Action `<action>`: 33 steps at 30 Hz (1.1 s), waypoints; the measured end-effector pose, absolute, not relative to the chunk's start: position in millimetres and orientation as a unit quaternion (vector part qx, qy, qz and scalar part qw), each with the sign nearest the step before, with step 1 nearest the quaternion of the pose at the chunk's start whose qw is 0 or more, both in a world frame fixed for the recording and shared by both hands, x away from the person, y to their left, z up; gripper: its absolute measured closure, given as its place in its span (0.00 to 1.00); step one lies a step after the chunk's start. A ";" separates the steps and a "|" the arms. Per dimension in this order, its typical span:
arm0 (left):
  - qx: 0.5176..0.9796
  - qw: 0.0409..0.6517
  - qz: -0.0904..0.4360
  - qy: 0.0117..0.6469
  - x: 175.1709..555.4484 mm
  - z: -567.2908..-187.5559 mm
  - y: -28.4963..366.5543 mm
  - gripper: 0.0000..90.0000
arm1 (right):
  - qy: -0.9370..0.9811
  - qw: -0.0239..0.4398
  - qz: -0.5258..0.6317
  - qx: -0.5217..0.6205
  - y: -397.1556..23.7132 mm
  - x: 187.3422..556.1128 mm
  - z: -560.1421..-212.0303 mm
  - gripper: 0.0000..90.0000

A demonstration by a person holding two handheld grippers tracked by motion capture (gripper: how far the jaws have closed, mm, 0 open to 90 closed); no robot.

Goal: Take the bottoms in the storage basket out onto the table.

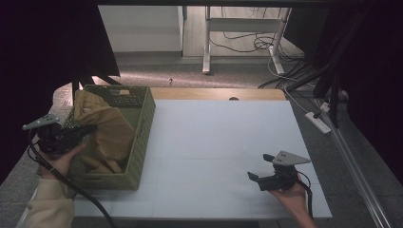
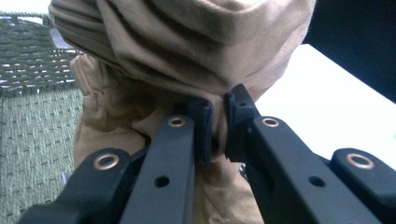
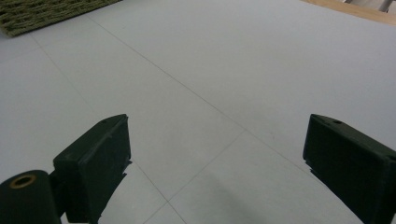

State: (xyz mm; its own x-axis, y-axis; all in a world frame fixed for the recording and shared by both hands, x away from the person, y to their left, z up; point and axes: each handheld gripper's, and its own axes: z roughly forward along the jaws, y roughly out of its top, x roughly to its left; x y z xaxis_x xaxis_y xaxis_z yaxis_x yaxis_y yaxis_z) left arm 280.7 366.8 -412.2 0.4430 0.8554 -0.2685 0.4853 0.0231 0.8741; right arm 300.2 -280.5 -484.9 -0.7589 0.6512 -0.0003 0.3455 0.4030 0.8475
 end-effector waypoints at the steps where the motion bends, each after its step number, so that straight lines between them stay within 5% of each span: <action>1: 0.672 0.519 0.181 0.496 279.9 -411.1 367.1 0.92 | 0.820 0.168 0.454 0.304 -280.5 300.2 -484.9 0.09; 33: 0.621 0.607 0.195 0.455 261.1 -375.1 351.6 0.92 | 0.818 0.167 0.462 0.301 -280.4 300.4 -484.6 0.09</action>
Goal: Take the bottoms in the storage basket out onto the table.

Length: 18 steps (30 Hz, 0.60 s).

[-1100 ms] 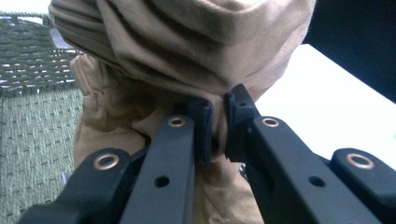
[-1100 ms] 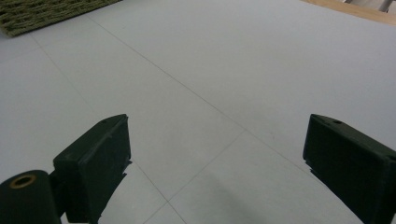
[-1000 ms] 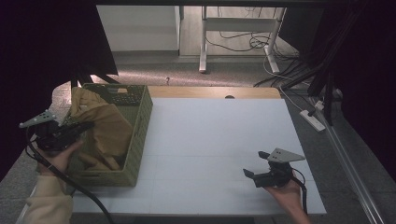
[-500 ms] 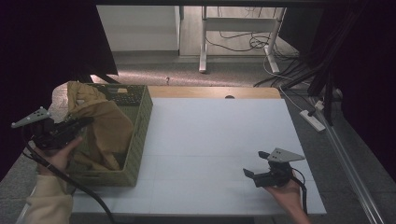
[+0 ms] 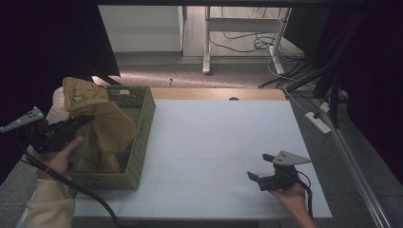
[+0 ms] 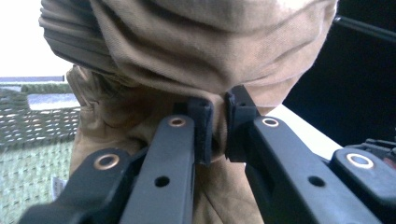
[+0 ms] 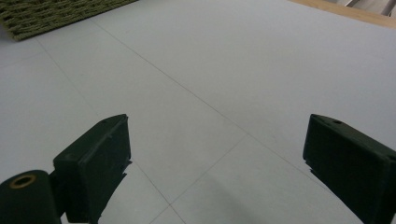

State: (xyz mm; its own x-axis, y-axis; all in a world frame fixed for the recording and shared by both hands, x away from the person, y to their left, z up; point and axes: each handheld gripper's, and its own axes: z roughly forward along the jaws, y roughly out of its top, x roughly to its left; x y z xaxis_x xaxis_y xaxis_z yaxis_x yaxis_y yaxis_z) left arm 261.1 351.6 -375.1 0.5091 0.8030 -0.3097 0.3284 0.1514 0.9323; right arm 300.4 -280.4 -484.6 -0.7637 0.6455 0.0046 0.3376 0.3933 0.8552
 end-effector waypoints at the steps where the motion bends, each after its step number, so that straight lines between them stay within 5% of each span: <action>1: 0.620 0.609 0.195 0.454 260.8 -374.4 351.0 0.92 | 0.818 0.166 0.461 0.301 -280.4 300.4 -484.6 0.09; 18: 0.607 0.636 0.177 0.442 269.0 -362.3 337.0 0.92 | 0.816 0.169 0.461 0.305 -281.6 299.6 -483.9 0.09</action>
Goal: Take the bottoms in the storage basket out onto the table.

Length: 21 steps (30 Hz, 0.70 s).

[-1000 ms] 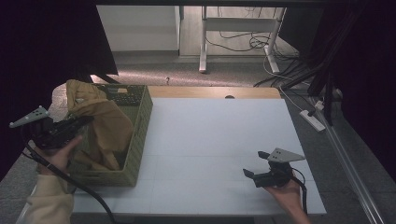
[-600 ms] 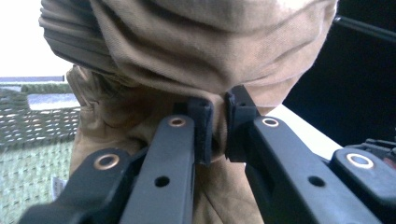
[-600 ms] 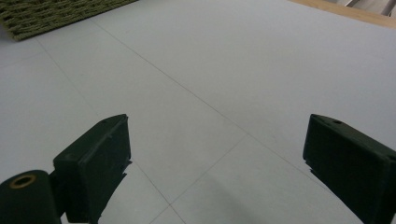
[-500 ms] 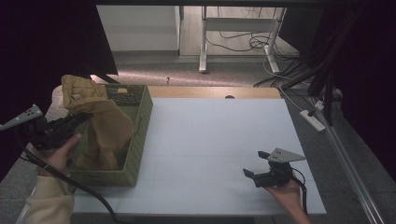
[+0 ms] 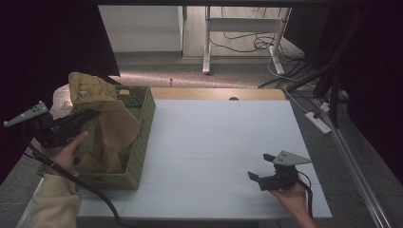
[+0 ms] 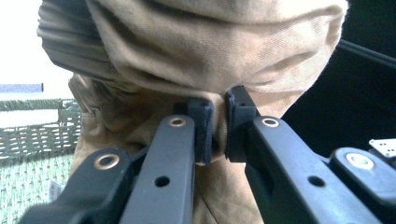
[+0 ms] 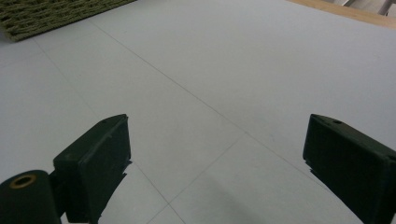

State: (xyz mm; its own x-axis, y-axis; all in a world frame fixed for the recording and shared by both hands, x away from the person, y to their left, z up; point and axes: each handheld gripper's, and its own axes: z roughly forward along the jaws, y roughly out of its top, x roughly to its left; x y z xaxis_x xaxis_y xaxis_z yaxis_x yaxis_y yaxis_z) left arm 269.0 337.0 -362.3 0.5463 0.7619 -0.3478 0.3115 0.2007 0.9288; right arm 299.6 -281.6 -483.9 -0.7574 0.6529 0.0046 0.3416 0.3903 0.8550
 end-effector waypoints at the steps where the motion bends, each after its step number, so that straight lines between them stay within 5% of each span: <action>1: 0.604 0.640 0.175 0.441 268.8 -361.7 337.0 0.92 | 0.816 0.169 0.461 0.305 -281.5 299.5 -483.8 0.09; 21: 0.605 0.653 0.166 0.425 278.4 -344.5 319.0 0.92 | 0.814 0.169 0.463 0.307 -282.0 299.8 -484.0 0.09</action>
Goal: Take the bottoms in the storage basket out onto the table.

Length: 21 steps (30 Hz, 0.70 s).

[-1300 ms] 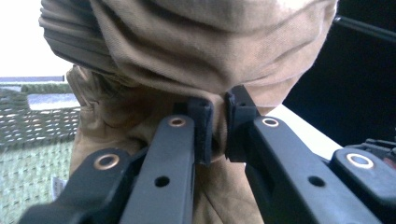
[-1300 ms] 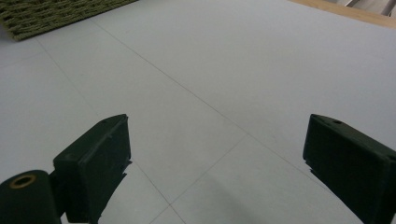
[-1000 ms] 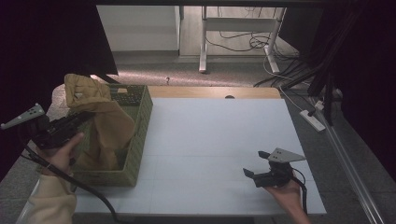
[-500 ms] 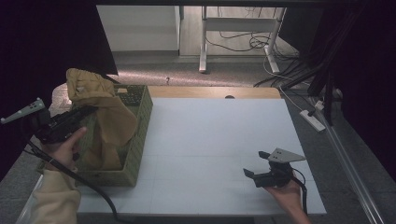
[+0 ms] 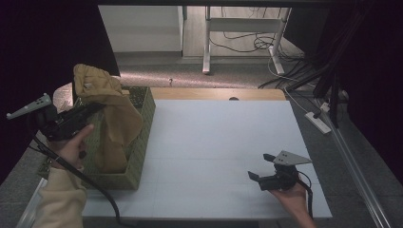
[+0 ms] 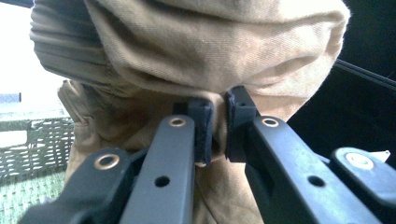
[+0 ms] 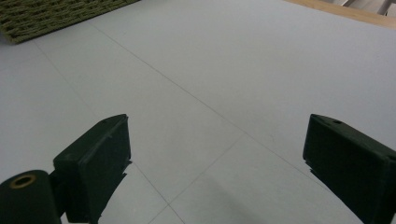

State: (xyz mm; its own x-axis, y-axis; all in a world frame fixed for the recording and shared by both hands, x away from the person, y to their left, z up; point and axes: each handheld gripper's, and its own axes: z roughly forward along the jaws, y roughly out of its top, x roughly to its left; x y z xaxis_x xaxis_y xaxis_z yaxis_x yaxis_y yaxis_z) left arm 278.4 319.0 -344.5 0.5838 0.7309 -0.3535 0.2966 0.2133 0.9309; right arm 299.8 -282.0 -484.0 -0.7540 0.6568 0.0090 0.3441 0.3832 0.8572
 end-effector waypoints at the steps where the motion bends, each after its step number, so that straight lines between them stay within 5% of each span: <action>1: 0.605 0.653 0.167 0.423 278.8 -343.3 317.9 0.92 | 0.815 0.168 0.462 0.306 -282.3 299.8 -483.9 0.09; 21: 0.614 0.668 0.163 0.388 280.2 -315.3 298.0 0.92 | 0.816 0.167 0.460 0.307 -282.6 300.7 -484.2 0.09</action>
State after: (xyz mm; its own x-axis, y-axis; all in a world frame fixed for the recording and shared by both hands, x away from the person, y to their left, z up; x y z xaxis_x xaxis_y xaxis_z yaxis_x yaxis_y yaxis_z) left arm 280.2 298.0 -315.3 0.6460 0.6940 -0.3177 0.2576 0.1935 0.9467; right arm 300.7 -282.6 -484.2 -0.7559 0.6546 0.0109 0.3478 0.3874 0.8538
